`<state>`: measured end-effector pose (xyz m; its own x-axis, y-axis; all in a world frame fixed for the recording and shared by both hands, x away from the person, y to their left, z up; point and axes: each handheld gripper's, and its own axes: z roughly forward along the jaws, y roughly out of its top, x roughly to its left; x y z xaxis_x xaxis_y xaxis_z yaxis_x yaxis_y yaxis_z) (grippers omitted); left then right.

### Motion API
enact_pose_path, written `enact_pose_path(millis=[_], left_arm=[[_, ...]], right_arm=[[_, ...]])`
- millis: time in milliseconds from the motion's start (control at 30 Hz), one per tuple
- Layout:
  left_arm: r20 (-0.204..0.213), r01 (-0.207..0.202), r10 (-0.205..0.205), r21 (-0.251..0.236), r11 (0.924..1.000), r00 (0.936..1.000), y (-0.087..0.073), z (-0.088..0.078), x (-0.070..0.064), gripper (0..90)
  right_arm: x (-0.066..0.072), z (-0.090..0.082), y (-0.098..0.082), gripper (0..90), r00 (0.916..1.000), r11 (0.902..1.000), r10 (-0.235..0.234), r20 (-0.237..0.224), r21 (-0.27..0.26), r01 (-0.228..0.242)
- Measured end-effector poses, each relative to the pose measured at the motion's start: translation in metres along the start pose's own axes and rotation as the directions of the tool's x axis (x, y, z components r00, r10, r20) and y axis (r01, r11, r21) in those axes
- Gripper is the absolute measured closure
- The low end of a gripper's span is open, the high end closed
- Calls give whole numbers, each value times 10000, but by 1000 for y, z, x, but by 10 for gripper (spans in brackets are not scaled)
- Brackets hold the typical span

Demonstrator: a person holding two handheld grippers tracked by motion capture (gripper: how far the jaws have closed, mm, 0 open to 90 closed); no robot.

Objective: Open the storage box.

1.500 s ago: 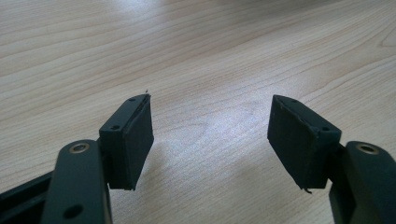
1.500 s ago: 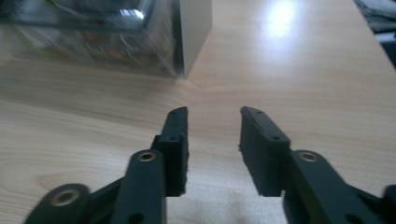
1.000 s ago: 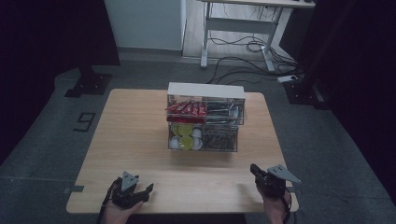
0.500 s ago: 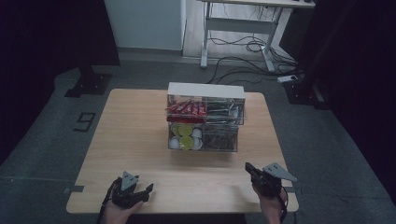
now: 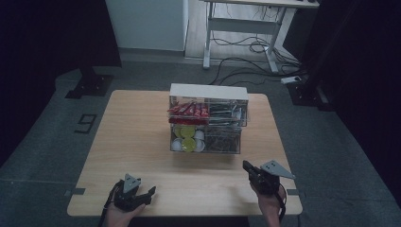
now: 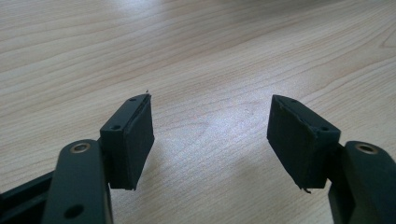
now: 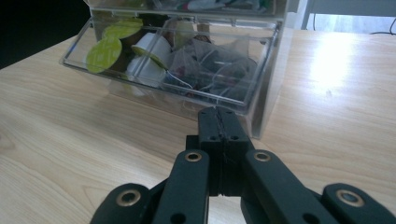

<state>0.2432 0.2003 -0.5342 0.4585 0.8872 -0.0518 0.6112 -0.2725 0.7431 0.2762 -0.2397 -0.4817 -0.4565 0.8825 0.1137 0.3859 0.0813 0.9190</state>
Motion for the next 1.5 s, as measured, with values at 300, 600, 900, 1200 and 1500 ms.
enact_pose_path(millis=[300, 600, 900, 1200, 1500], left_arm=[[5, 54, -54, -84, 10000, 10000, 1, -3, 1, 317], [-8, 90, -90, -73, 9999, 10000, 0, -3, 2, 318], [0, 95, -95, -57, 9999, 10000, 0, -3, 1, 319], [-26, 97, -97, -66, 9999, 9999, 0, -3, 2, 318], [-17, 71, -72, -25, 10000, 10000, -1, -3, 2, 319]], right_arm=[[8, 8, 10, 891, 9998, 9998, -145, -131, -120, 143], [10, 20, 15, 891, 9997, 9999, -134, -220, -85, 132], [16, 35, 19, 891, 9989, 9998, -171, -428, -49, 169], [22, 51, 21, 891, 9978, 9998, -191, -633, 88, 197], [26, 64, 21, 891, 9967, 9996, -204, -781, 203, 220]])
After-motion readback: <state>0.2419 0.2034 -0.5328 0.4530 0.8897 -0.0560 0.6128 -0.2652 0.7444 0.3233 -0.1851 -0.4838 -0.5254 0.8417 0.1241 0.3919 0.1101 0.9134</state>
